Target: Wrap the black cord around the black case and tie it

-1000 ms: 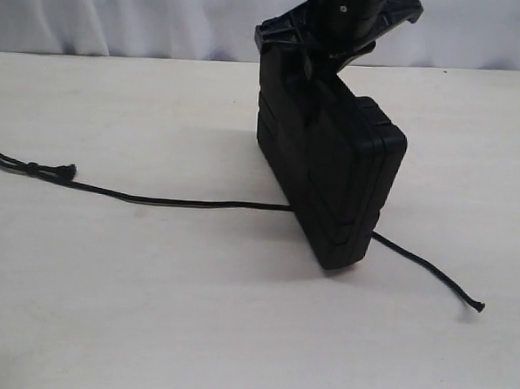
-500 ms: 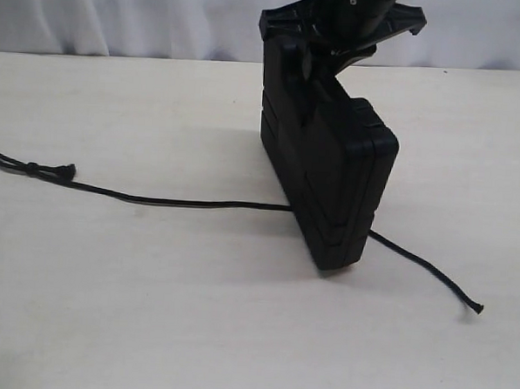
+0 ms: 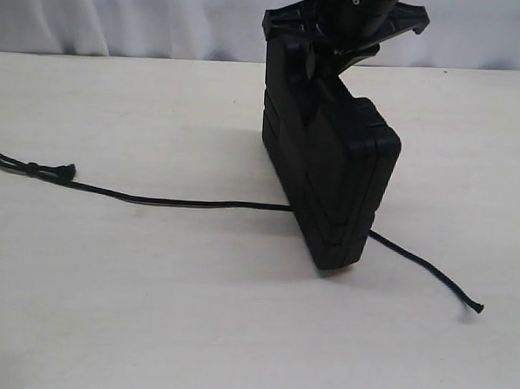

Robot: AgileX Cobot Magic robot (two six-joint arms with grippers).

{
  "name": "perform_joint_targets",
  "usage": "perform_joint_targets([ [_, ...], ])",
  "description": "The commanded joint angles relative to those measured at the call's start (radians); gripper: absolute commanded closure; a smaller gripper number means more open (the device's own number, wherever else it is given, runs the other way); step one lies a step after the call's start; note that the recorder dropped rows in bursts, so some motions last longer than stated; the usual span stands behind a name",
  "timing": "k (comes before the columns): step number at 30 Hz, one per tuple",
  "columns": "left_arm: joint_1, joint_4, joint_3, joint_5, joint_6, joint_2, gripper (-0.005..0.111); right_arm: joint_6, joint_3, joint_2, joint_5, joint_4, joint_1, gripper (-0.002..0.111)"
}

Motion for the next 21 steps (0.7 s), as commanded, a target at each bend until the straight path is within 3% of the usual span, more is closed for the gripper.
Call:
perform_joint_targets([
  [1, -0.007, -0.005, 0.003, -0.008, -0.005, -0.003, 0.107, 0.016, 0.013, 0.021, 0.026, -0.016, -0.009, 0.104],
  [7, -0.007, -0.005, 0.003, -0.008, -0.005, -0.003, 0.107, 0.000, 0.013, 0.021, 0.026, -0.023, -0.009, 0.104],
  [10, -0.007, 0.034, 0.003, -0.087, -0.001, -0.003, 0.107, 0.000, 0.013, 0.021, 0.026, -0.023, -0.009, 0.104],
  [15, -0.007, -0.264, 0.003, -0.505, -0.061, -0.003, 0.107, -0.010, 0.013, 0.021, 0.026, -0.023, -0.009, 0.104],
  [19, -0.007, -0.261, 0.003, -0.771, -0.068, -0.003, 0.107, -0.037, 0.013, 0.021, 0.026, -0.023, -0.009, 0.104],
  [21, -0.007, -0.253, 0.003, -0.838, -0.131, -0.003, 0.107, -0.037, 0.013, 0.021, 0.026, -0.036, -0.009, 0.104],
])
